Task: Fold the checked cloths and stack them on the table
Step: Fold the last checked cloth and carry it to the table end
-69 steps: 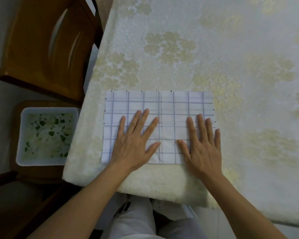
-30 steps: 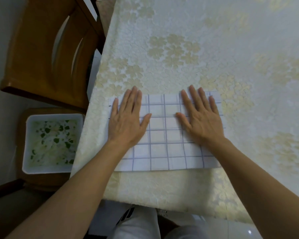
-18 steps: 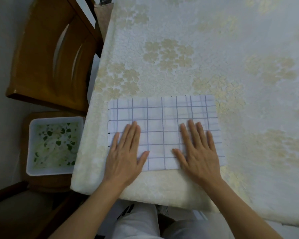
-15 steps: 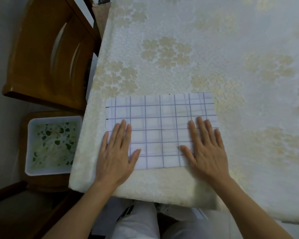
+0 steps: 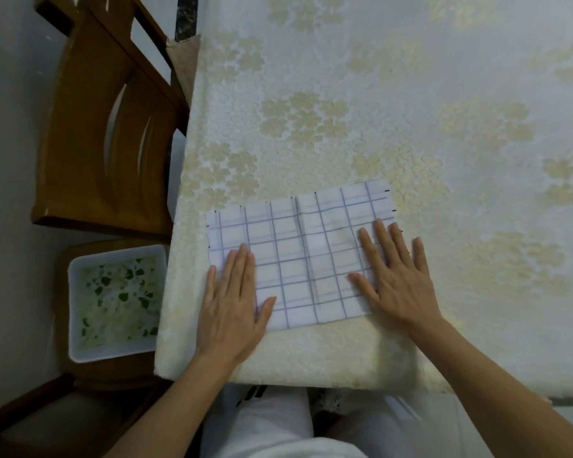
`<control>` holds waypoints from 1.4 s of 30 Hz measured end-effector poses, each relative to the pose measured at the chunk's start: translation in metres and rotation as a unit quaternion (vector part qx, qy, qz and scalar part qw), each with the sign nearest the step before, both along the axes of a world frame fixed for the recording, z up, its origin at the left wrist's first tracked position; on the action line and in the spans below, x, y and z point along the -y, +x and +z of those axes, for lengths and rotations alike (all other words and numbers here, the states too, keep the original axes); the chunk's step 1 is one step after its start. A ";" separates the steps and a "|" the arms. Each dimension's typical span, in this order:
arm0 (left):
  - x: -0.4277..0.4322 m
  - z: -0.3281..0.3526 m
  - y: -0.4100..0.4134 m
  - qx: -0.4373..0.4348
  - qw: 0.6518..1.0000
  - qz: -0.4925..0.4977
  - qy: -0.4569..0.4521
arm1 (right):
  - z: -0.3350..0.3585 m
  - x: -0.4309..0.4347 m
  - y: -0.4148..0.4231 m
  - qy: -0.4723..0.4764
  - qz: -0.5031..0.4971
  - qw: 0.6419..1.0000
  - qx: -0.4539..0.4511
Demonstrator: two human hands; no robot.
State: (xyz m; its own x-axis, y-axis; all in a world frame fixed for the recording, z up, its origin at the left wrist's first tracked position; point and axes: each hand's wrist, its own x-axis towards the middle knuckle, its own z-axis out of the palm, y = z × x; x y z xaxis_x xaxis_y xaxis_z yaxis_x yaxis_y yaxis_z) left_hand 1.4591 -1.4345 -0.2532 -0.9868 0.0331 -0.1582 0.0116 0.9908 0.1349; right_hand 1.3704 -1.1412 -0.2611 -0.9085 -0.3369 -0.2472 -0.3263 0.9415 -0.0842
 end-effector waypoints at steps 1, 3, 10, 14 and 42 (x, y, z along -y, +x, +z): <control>-0.001 0.001 -0.004 0.003 1.000 -0.019 0.005 | 0.000 0.001 -0.001 0.002 0.003 1.000 0.003; -0.003 0.004 -0.014 0.010 0.999 -0.050 0.012 | 0.003 0.001 -0.001 0.001 0.005 1.000 0.007; -0.029 0.020 -0.105 -0.017 0.972 -0.231 0.049 | 0.029 0.001 0.007 -0.045 -0.080 0.996 -0.002; -0.077 0.024 -0.183 -0.044 0.901 -0.429 0.042 | 0.040 0.003 0.024 -0.072 -0.198 0.977 -0.022; -0.187 0.029 -0.270 0.016 0.715 -0.698 0.020 | 0.046 -0.017 -0.019 -0.122 -0.328 0.936 0.045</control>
State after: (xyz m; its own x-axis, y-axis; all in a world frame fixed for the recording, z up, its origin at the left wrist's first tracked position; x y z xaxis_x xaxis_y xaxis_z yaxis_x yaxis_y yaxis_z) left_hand 1.1893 -1.2479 -0.2240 0.0175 0.9883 -0.1515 0.9826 0.0110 0.1852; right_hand 1.3511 -1.1242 -0.2150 -0.9186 0.2296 -0.3217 0.3344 0.8854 -0.3228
